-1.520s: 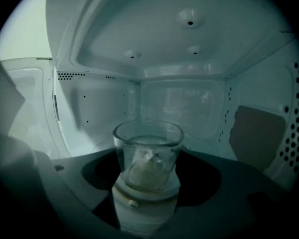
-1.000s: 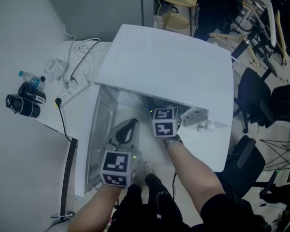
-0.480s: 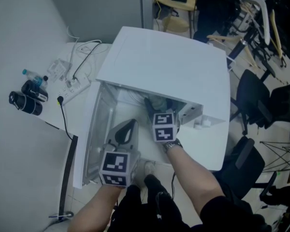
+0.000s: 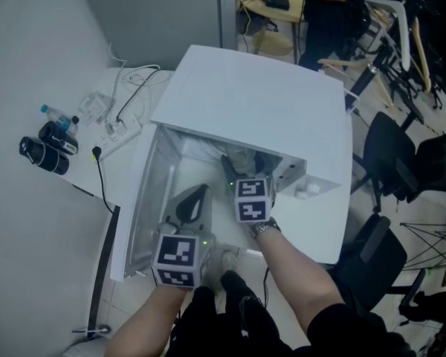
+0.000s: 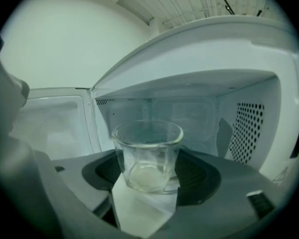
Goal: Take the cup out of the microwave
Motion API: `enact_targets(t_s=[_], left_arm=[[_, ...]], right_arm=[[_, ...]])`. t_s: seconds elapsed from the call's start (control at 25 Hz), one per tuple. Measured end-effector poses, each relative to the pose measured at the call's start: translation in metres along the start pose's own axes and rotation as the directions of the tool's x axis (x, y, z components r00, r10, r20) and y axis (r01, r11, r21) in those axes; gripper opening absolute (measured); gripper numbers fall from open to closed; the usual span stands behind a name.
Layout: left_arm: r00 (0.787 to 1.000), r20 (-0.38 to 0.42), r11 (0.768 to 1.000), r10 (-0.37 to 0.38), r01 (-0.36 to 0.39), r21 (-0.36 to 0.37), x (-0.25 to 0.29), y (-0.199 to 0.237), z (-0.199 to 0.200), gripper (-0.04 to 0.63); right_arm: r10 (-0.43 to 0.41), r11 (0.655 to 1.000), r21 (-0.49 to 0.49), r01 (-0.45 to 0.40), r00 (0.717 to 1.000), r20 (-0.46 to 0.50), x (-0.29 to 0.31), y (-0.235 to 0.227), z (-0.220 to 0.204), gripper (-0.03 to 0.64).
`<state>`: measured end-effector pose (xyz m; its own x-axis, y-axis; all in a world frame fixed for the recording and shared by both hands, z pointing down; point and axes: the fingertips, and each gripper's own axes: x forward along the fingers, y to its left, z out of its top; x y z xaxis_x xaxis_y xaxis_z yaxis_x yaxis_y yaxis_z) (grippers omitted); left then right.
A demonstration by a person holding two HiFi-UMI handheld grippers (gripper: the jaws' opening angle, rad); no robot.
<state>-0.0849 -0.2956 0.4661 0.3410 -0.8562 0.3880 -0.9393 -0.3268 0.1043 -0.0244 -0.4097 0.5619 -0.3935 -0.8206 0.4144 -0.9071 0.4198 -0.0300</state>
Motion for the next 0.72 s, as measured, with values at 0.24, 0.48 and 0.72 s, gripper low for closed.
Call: enact_targets(t_s=[0.24, 0.48, 0.72], left_arm=[[1.000, 0.003, 1.000, 0.021, -0.021, 0.002, -0.005, -0.003, 0.002, -0.002], [1.000, 0.025, 1.000, 0.014, -0.014, 0.010, -0.016, -0.011, 0.009, -0.002], [0.999, 0.047, 1.000, -0.019, 0.019, 0.017, -0.033, -0.019, 0.011, -0.002]], right_arm=[[0.020, 1.000, 0.001, -0.020, 1.000, 0.013, -0.010, 0.002, 0.006, 0.347], [0.028, 1.000, -0.001, -0.028, 0.999, 0.018, -0.027, 0.009, 0.008, 0.347], [0.014, 1.000, -0.005, -0.014, 1.000, 0.025, -0.051, 0.016, 0.011, 0.347]])
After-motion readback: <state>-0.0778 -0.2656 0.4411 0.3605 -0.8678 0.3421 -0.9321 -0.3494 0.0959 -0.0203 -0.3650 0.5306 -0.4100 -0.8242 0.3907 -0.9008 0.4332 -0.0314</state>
